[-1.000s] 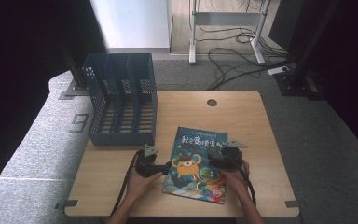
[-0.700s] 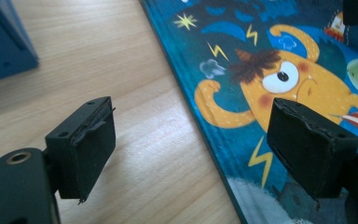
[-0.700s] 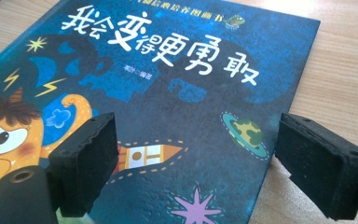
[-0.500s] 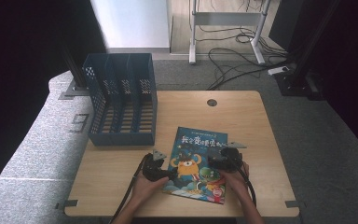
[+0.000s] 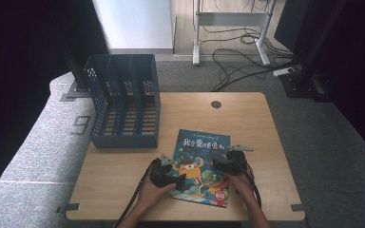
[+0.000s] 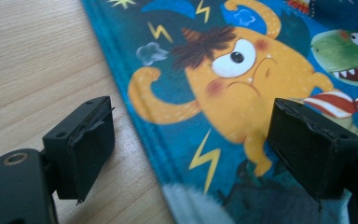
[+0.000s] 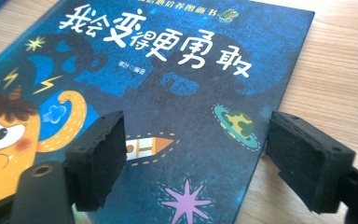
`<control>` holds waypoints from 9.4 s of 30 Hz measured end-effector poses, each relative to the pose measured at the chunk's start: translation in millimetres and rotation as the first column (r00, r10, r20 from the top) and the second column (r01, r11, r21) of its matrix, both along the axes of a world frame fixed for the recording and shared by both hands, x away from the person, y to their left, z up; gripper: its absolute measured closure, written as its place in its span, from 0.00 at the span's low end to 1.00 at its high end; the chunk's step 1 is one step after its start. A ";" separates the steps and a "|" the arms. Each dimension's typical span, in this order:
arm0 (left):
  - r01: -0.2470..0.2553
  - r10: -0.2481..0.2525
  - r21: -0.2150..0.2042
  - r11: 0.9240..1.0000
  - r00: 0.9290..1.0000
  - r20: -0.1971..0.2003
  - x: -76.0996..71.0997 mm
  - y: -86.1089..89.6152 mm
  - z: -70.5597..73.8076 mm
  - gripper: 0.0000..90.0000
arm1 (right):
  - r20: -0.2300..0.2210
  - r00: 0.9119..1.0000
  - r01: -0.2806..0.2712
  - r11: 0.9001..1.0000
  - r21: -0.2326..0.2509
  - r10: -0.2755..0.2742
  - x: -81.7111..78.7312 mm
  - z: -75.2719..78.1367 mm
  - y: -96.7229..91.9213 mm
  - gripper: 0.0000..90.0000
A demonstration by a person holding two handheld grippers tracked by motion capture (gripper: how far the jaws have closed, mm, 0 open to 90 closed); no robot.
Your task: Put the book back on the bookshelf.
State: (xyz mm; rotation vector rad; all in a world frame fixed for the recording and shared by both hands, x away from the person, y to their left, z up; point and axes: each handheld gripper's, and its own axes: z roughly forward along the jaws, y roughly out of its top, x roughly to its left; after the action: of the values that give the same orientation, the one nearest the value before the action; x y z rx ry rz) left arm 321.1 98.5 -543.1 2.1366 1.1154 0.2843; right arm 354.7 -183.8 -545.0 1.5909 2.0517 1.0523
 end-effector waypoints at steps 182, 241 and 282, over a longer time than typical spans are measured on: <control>-0.017 0.012 -0.079 0.997 0.998 -0.070 8.5 29.3 4.0 0.21 | -0.136 0.983 -0.077 0.950 0.302 0.123 10.1 11.3 0.7 0.45; 0.134 -0.136 -0.064 0.989 0.990 -0.033 -44.3 36.5 19.1 0.16 | -0.091 0.979 -0.148 0.940 0.308 0.184 27.5 71.5 4.6 0.75; 0.208 -0.208 -0.006 0.978 0.977 -0.048 -61.2 17.8 14.4 0.12 | -0.066 0.979 -0.167 0.939 0.302 0.196 35.4 86.0 11.8 0.78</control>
State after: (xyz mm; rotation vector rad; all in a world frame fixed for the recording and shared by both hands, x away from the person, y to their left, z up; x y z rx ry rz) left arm 259.9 116.3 -528.6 2.2480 0.9079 0.1356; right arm 390.1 -172.0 -459.0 1.6389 2.2233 1.4339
